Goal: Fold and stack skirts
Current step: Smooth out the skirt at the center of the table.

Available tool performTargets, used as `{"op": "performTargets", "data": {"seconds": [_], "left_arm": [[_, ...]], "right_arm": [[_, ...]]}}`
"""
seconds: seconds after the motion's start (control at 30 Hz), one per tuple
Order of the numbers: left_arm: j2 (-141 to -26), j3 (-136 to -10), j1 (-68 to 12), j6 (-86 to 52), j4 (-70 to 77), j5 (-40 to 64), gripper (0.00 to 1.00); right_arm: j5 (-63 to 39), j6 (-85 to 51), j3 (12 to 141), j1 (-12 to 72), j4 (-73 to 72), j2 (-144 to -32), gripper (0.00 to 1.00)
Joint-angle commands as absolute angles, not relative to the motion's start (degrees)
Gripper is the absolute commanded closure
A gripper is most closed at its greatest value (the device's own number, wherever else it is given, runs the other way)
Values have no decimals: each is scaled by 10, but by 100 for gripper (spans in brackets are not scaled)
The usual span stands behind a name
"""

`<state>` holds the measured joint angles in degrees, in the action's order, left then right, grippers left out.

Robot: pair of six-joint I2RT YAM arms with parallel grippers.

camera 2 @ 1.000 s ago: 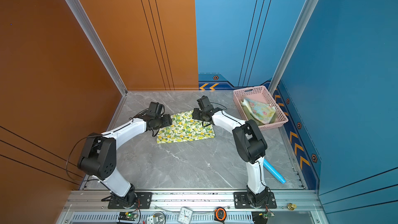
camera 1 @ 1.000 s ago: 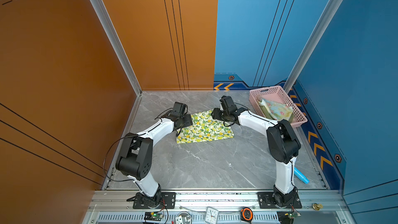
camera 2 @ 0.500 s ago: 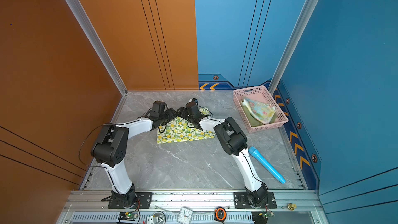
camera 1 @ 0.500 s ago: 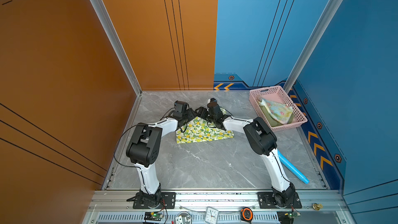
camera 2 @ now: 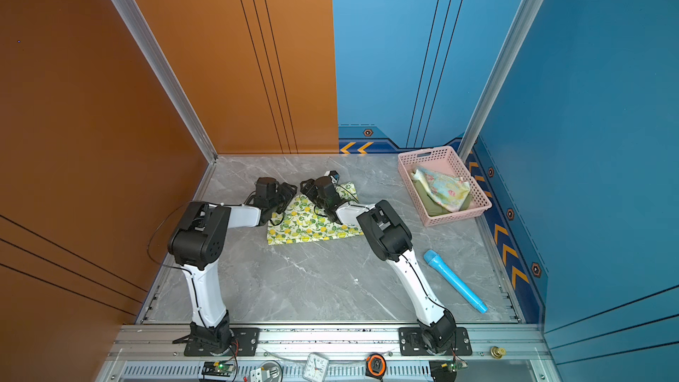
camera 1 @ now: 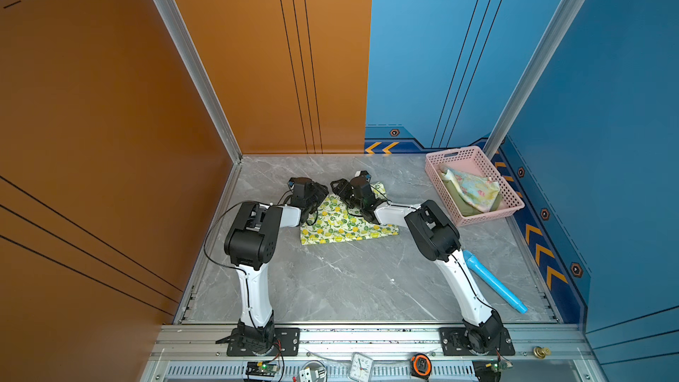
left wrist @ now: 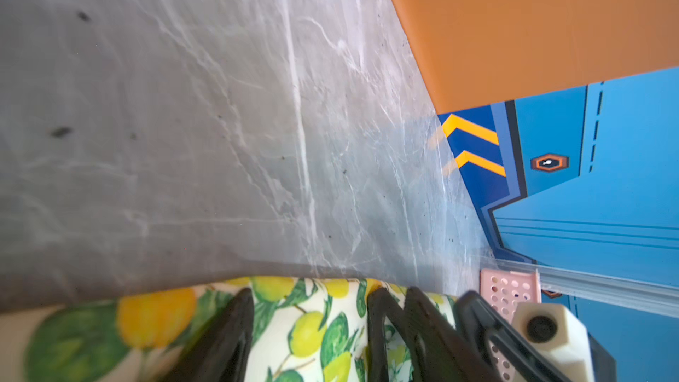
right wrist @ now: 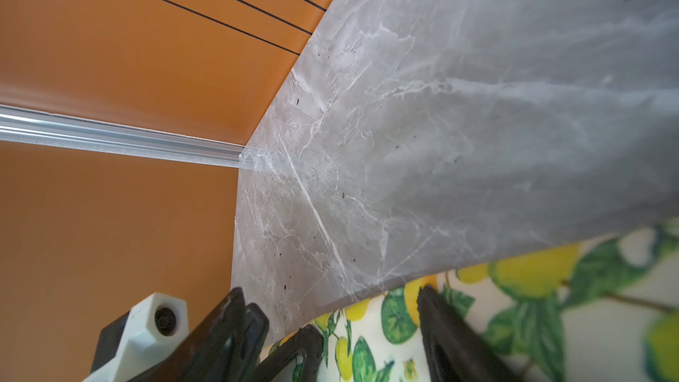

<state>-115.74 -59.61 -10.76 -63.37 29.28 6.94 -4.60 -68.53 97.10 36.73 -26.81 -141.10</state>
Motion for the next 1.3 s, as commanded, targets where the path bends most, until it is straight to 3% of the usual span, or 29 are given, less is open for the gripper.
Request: {"op": "performTargets", "data": {"seconds": [0.0,0.63,0.8,1.27], "left_arm": [[-1171,-563,-90,-653,323,84,36],[-1151,-515,-59,-631,328,96,40],[-1133,-543,-61,-605,323,122,33],[-973,-658,-72,-405,-17,85,24]], "right_arm": [[-32,-715,950,348,-275,-1410,25],[-57,-676,867,198,-250,-1345,23],[-53,-582,891,177,-162,-1299,23],[-15,-322,936,212,154,-1157,22]]}}
